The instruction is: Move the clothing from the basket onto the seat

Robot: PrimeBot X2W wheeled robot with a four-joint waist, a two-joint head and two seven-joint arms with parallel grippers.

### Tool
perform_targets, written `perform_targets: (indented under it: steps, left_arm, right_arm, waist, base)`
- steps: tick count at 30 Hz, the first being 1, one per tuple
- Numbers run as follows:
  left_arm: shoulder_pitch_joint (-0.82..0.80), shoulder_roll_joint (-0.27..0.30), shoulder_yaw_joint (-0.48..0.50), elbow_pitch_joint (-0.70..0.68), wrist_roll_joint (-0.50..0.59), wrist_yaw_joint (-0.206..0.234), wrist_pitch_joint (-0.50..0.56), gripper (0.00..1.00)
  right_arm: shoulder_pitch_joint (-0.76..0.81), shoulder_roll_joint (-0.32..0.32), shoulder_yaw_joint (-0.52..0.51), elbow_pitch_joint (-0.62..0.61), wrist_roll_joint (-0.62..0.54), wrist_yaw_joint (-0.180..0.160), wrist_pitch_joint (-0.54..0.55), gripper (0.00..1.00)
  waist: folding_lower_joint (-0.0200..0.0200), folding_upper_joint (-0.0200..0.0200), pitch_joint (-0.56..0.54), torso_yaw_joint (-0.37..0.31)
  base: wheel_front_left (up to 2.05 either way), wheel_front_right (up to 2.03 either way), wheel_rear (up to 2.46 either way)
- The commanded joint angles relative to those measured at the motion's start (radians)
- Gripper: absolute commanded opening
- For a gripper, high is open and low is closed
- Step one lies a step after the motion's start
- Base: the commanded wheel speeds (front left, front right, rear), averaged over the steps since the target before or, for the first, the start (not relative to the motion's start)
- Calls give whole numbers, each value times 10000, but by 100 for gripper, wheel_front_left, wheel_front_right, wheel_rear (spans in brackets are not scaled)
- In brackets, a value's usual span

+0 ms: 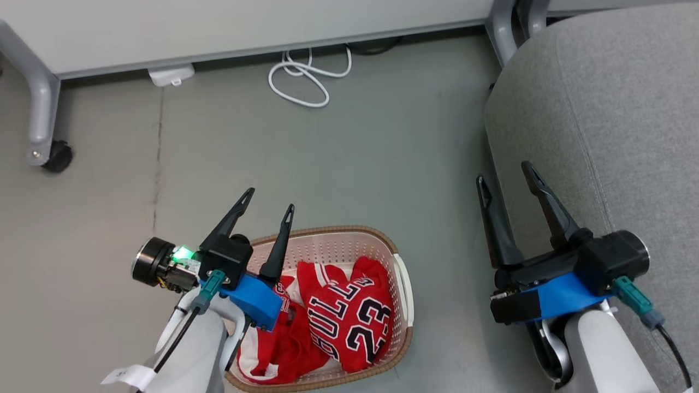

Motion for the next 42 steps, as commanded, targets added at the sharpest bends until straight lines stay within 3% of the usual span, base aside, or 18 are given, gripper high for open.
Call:
perform_targets:
  steps: [1, 15, 34, 42]
  left_arm:
    - [-217, 70, -33, 72, 15, -69, -30, 100]
    - [-2162, 462, -2090, 2748, -4, -135, -31, 100]
    - [-4932, 709, -5760, 6097, -1822, -136, -25, 100]
    - [-5980, 724, -7473, 6859, -2665, -136, 590, 100]
  right_arm:
    - [-196, -35, 31, -72, -76, 5, -31, 100]
    - [-1530, -33, 292, -606, -96, 5, -31, 100]
    - [-2788, -30, 358, -1400, -257, 5, -31, 100]
    - [-2839, -32, 417, -1546, -256, 5, -31, 100]
  waist:
    - [-1, 0, 512, -236]
    - [-1, 0, 2820, -797]
    - [-1, 0, 5838, -1190]
    - [-1, 0, 6546, -1234]
  base:
    - [0, 0, 0]
    - [0, 0, 0]
    - [0, 0, 0]
    - [0, 0, 0]
